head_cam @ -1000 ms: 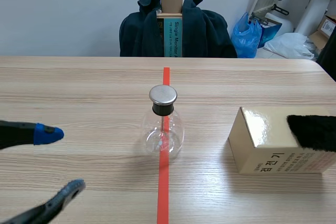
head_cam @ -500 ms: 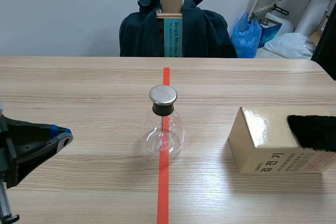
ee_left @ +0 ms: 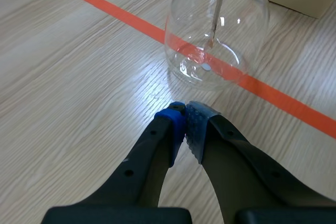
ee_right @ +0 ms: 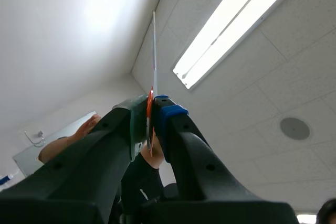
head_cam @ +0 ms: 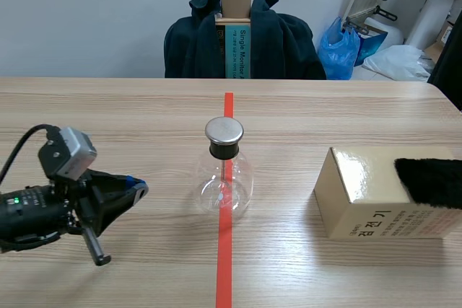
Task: Do the electroscope experiment.
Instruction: 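Bring the plate to the electroscope and point at the metal foil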
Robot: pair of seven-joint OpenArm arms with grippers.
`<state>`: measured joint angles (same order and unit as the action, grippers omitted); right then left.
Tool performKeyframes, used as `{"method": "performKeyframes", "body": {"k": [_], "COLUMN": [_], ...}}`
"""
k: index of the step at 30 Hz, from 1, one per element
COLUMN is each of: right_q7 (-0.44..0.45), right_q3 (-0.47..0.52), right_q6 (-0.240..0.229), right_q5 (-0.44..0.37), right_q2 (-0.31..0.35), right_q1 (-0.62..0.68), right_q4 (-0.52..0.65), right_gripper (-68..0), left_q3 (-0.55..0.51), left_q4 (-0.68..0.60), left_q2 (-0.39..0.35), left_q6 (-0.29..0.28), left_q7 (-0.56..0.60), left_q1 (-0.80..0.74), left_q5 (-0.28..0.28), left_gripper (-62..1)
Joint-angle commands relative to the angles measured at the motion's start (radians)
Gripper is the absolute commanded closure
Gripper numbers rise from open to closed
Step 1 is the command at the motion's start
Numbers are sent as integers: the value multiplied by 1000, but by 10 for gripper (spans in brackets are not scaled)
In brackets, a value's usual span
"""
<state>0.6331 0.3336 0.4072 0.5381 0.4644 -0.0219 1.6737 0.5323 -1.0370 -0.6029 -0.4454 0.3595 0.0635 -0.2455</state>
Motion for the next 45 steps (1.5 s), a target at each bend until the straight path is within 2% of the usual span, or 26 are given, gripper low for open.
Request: {"method": "performKeyframes", "body": {"k": [1, 6, 8, 11, 15, 17, 21, 25, 30, 37, 45], "right_q7": [11, 54, 49, 20, -33, -63, -98, -112, -115, -120, -128], "right_q3": [-2, -2, -8, -48, -156, -220, -338, -441, -542, -620, -643], "right_q6": [14, 7, -16, -24, -26, -15, 15, 14, 14, 14, 9], "right_q5": [1, 7, 8, 15, 117, 163, 197, 231, 276, 328, 384], "right_q2": [-6, -34, -50, -76, -116, -124, -139, -143, -143, -143, -143], "right_q1": [-14, -11, -11, -8, -2, 2, 11, 47, 126, 232, 288], "right_q4": [14, 14, 14, 14, 14, 14, 14, 14, 14, 8, -66], "right_gripper": [-6, -6, -6, -6, -6, -6, -6, -6, -6, -6, -6], "left_q3": [0, 22, 28, 31, 31, 31, 31, 31, 31, 31, 31], "left_q4": [-8, 61, 80, 102, 124, 131, 135, 135, 135, 135, 135], "left_q2": [18, 76, 92, 115, 143, 149, 157, 163, 162, 163, 162], "left_q6": [1, 2, 4, 8, 17, 23, 40, 62, 62, 63, 66], "left_q7": [40, 52, 55, 70, 71, 71, 71, 70, 69, 70, 71], "left_q1": [11, 48, 55, 60, 70, 70, 70, 70, 70, 70, 70], "left_q5": [-3, 3, 4, 12, 54, 55, 56, 60, 60, 83, 82], "left_gripper": [-31, -32, -32, -32, -32, -31, -32, -32, -32, -32, -32]}}
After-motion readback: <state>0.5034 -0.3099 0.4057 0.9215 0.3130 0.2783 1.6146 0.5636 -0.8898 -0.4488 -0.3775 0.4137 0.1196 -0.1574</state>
